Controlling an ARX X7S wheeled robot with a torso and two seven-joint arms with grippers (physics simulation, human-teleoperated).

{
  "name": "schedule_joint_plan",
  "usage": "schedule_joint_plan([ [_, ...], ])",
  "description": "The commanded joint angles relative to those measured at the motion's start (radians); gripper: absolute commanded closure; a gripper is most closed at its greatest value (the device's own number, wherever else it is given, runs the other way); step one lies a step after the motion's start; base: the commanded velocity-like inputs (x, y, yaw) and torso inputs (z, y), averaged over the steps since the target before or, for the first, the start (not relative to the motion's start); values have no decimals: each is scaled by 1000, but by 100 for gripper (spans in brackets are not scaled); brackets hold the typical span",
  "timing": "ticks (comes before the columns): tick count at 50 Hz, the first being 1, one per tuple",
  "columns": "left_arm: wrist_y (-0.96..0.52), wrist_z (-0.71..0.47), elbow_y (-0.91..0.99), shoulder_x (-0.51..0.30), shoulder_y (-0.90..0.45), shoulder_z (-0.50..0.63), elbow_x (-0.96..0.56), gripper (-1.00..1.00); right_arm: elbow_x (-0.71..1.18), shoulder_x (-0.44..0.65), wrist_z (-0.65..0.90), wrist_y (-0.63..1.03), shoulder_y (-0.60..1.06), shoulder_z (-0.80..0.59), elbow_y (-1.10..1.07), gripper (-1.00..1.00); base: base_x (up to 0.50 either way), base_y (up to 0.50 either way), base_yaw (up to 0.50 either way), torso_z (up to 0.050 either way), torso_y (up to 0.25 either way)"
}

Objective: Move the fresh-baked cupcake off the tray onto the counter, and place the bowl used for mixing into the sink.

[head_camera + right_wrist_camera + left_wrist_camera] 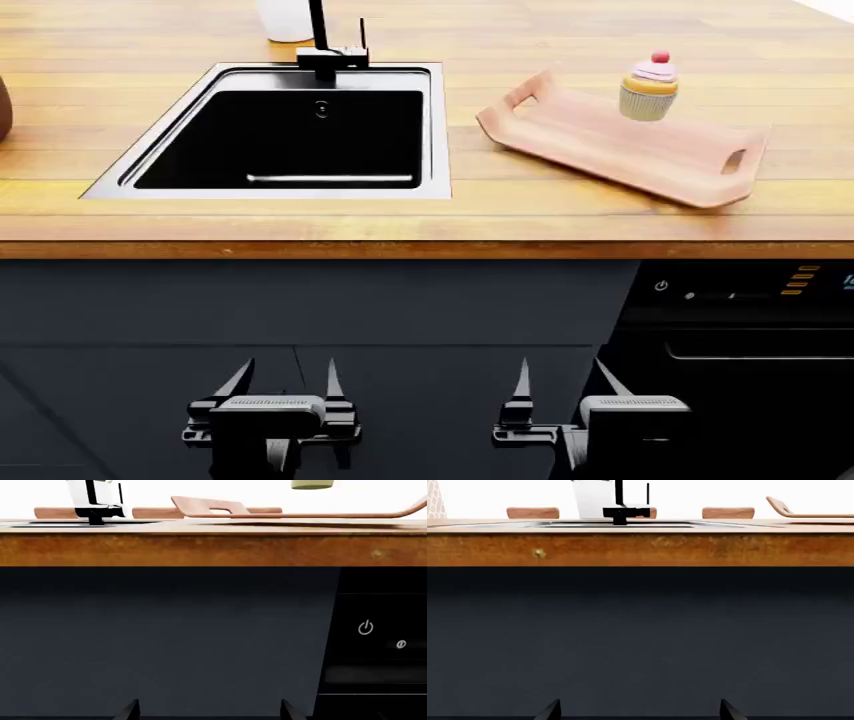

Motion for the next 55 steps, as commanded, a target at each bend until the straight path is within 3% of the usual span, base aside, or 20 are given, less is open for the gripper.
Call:
schedule_joint_plan([
  [1, 12, -18, -9, -16, 0, 18, -16, -100, 9, 16, 23, 10, 4, -21, 4, -100, 0, 0, 0, 0, 0],
  [15, 47, -61, -56, -50, -9, 62, -57, -100, 37, 51, 80, 17, 15, -61, 15, -100, 0, -13, 0, 0, 0],
  [36, 25, -96, -52, -79, -15, 97, -87, -100, 60, 81, 113, 5, 11, -99, 12, -100, 0, -394, 0, 0, 0],
  [45, 24, -107, -47, -89, -14, 111, -94, -100, 68, 91, 123, -1, 10, -111, 13, -100, 0, -27, 0, 0, 0],
  [55, 54, -99, -43, -101, -14, 117, -133, -100, 80, 102, 135, 2, 12, -124, 13, -100, 0, 0, 0, 47, 75],
])
